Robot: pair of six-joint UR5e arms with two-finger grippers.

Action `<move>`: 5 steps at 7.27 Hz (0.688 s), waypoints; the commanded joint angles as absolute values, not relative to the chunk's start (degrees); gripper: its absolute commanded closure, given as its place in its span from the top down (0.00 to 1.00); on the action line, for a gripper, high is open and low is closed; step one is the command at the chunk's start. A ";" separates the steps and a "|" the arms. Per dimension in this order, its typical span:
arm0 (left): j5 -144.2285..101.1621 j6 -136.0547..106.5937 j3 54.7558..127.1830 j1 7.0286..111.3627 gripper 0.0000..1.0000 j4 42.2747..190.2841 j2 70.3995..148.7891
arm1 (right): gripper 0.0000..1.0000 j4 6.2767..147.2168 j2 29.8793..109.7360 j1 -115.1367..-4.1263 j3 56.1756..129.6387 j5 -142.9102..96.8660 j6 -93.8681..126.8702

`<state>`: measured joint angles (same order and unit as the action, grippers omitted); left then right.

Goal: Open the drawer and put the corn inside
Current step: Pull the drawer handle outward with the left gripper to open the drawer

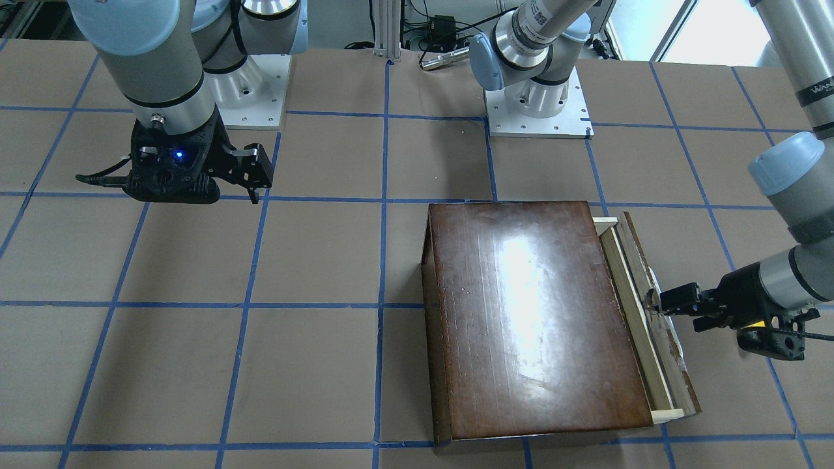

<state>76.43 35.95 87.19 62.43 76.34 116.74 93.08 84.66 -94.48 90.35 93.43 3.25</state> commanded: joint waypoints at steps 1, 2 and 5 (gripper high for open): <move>77.42 36.65 87.10 62.14 1.00 76.29 116.72 | 1.00 93.08 84.64 -94.48 90.35 93.43 3.16; 77.43 36.65 87.10 62.14 1.00 76.38 116.63 | 1.00 93.16 84.64 -94.48 90.35 93.43 3.25; 78.40 39.45 84.47 60.91 1.00 78.66 117.16 | 1.00 93.08 84.73 -94.48 90.35 93.43 3.25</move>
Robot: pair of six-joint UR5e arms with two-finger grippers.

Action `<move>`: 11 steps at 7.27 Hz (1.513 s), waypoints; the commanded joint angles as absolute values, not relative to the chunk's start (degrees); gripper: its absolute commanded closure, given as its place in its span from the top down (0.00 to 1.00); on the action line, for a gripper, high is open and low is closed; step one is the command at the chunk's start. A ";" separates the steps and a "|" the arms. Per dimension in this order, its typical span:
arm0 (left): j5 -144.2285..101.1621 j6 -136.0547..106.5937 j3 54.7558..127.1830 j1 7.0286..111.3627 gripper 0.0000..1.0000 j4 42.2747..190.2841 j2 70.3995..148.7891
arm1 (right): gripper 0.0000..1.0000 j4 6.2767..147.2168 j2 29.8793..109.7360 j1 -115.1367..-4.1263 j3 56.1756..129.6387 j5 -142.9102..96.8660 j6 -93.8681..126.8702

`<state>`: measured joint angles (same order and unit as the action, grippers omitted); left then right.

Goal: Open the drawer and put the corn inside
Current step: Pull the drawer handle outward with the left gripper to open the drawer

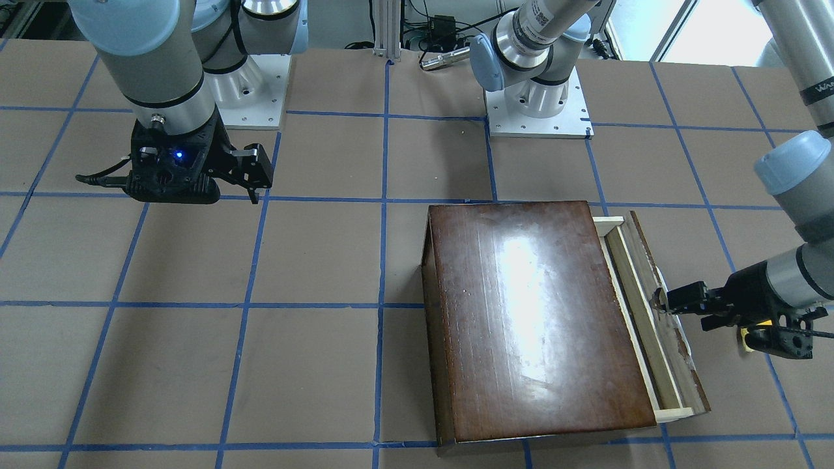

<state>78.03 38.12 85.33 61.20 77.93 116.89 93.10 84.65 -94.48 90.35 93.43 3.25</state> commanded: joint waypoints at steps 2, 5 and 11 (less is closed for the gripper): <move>79.54 41.04 84.38 60.82 1.00 78.49 117.42 | 1.00 93.08 84.73 -94.48 90.35 93.43 3.25; 81.20 41.92 82.62 60.73 1.00 78.66 117.77 | 1.00 93.16 84.73 -94.48 90.35 93.43 3.25; 81.30 45.17 82.44 58.45 1.00 78.66 118.04 | 1.00 93.16 84.64 -94.48 90.35 93.43 3.25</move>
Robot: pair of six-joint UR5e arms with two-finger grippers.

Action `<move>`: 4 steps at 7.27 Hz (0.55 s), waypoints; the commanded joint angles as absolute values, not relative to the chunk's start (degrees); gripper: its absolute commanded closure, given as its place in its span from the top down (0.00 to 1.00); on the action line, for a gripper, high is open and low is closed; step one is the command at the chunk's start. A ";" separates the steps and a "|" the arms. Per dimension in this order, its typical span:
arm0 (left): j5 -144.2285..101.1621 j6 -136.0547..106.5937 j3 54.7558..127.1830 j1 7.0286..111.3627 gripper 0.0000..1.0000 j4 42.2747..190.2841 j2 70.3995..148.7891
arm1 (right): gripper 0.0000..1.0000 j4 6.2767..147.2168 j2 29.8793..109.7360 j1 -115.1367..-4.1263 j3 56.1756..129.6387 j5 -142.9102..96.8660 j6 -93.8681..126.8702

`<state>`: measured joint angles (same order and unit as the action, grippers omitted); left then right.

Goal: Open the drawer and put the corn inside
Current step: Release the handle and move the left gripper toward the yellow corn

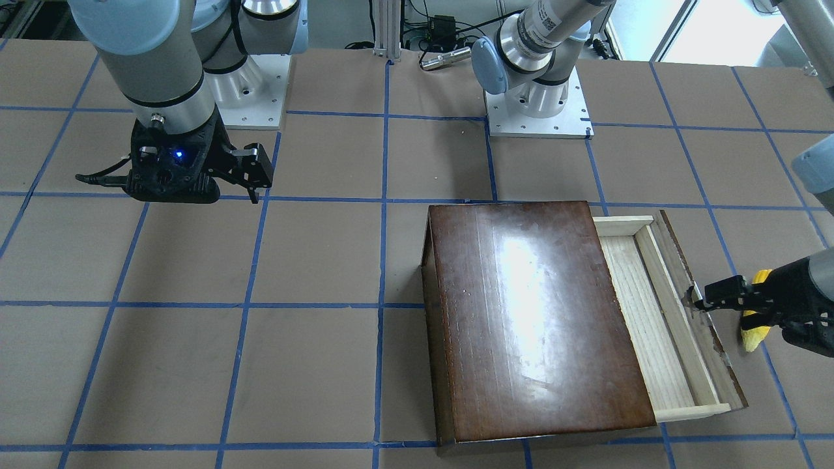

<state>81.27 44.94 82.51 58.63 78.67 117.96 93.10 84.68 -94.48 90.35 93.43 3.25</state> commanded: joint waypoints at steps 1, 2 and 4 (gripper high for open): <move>81.30 45.18 82.35 57.93 1.00 79.01 117.60 | 1.00 93.16 84.73 -94.48 90.35 93.43 3.25; 81.30 45.18 82.27 57.14 1.00 80.23 116.12 | 1.00 93.16 84.73 -94.48 90.35 93.43 3.25; 84.87 48.48 79.90 53.81 1.00 81.82 115.66 | 1.00 93.16 84.64 -94.48 90.35 93.43 3.25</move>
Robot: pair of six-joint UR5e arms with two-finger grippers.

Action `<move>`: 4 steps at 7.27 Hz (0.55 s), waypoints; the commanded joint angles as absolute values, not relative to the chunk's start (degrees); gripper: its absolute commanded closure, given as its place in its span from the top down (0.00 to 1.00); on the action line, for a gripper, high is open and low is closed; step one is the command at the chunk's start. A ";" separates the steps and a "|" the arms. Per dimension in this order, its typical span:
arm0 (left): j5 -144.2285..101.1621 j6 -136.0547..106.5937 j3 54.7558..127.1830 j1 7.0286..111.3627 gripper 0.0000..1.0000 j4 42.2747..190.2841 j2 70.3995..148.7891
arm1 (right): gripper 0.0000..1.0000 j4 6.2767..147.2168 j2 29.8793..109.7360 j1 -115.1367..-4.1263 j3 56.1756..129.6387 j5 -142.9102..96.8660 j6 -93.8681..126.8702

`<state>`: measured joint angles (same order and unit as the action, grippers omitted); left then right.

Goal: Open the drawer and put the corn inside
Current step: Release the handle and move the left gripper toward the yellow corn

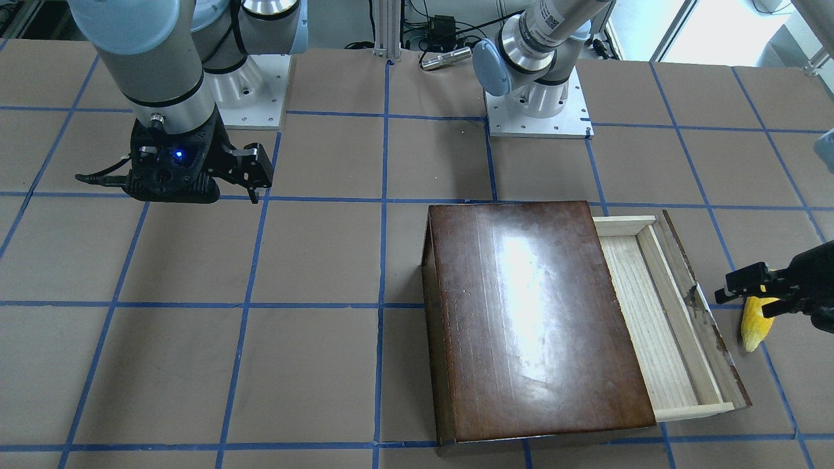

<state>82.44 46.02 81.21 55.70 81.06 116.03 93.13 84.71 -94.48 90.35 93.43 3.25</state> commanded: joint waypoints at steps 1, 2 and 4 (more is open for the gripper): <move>85.95 52.95 78.85 52.83 1.00 81.83 116.01 | 1.00 93.08 84.64 -94.48 90.35 93.43 3.25; 88.31 57.09 78.66 51.69 1.00 81.48 116.62 | 1.00 93.16 84.64 -94.48 90.35 93.43 3.25; 88.86 67.20 79.80 48.36 1.00 79.12 117.94 | 1.00 93.08 84.73 -94.48 90.35 93.52 3.25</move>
<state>88.24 61.43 79.24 50.35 80.69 117.15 93.10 84.65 -94.48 90.35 93.48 3.25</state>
